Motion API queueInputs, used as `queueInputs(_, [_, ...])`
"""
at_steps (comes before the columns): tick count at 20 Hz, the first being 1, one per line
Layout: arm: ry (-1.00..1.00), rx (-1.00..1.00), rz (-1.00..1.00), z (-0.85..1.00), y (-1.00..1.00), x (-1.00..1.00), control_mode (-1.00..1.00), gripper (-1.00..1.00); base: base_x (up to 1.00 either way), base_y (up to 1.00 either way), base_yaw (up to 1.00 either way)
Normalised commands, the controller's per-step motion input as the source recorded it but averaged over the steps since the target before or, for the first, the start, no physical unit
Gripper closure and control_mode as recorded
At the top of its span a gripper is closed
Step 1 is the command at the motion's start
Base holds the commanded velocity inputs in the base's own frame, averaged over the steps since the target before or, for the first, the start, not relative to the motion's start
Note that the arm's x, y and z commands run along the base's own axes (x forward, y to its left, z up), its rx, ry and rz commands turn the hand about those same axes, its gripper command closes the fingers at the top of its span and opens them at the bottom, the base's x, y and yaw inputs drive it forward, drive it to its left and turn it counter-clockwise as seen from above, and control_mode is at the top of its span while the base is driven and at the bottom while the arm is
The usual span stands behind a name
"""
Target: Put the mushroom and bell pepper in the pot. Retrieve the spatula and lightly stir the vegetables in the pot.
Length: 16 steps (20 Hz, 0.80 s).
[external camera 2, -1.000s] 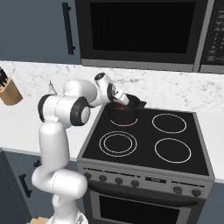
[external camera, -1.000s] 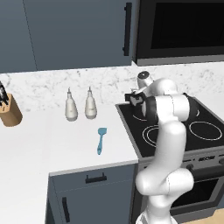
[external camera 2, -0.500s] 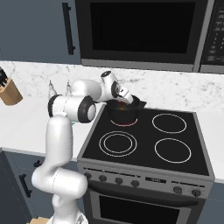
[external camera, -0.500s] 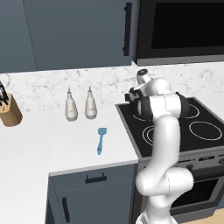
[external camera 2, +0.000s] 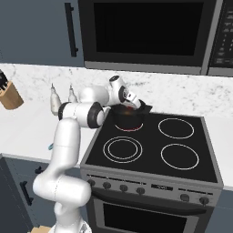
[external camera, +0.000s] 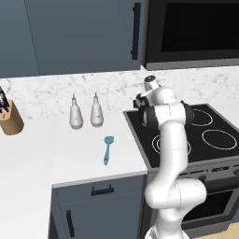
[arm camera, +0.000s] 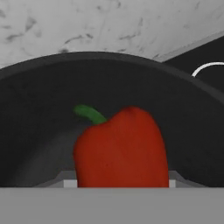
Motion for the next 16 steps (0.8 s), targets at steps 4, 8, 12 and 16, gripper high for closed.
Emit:
queueInputs(4, [0.13,0.0,0.0,-0.19,0.0,0.08,-1.0,-1.0,0.0,0.0,0.0])
queueInputs(8, [0.14,0.0,0.0,-0.09,0.0,0.01,-1.0,-1.0,0.0,0.0,0.0])
queueInputs(12, [-0.02,0.02,0.0,0.0,-0.01,-0.06,-1.0,-1.0,0.0,0.0,0.0])
queueInputs(16, [-0.12,0.05,0.03,0.01,0.0,-0.19,-1.0,-1.0,0.0,0.0,0.0])
